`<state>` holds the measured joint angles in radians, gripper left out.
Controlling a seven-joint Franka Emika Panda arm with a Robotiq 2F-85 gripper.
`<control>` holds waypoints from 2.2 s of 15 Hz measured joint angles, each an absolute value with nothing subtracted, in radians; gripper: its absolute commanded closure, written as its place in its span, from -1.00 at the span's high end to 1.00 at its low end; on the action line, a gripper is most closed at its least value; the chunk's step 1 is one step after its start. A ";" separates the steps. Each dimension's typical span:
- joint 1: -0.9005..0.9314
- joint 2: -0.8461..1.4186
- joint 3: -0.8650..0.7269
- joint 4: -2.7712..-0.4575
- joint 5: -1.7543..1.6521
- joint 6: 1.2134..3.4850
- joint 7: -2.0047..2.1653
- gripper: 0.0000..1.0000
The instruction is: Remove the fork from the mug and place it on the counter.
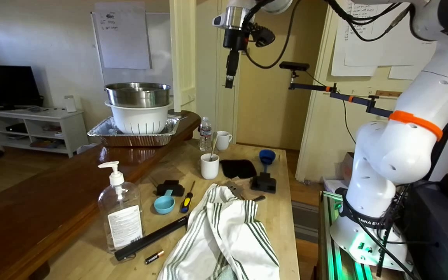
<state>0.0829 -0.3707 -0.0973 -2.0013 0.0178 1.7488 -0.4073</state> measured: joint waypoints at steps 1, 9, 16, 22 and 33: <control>0.075 -0.344 -0.120 -1.991 0.018 1.757 -0.446 1.00; -0.007 -0.127 -0.215 -1.902 0.077 1.847 -0.711 1.00; -0.095 0.006 -0.217 -1.831 0.169 1.782 -0.746 1.00; -0.107 0.018 -0.207 -1.815 0.174 1.772 -0.747 1.00; -0.188 0.119 -0.207 -1.809 0.233 1.848 -0.831 1.00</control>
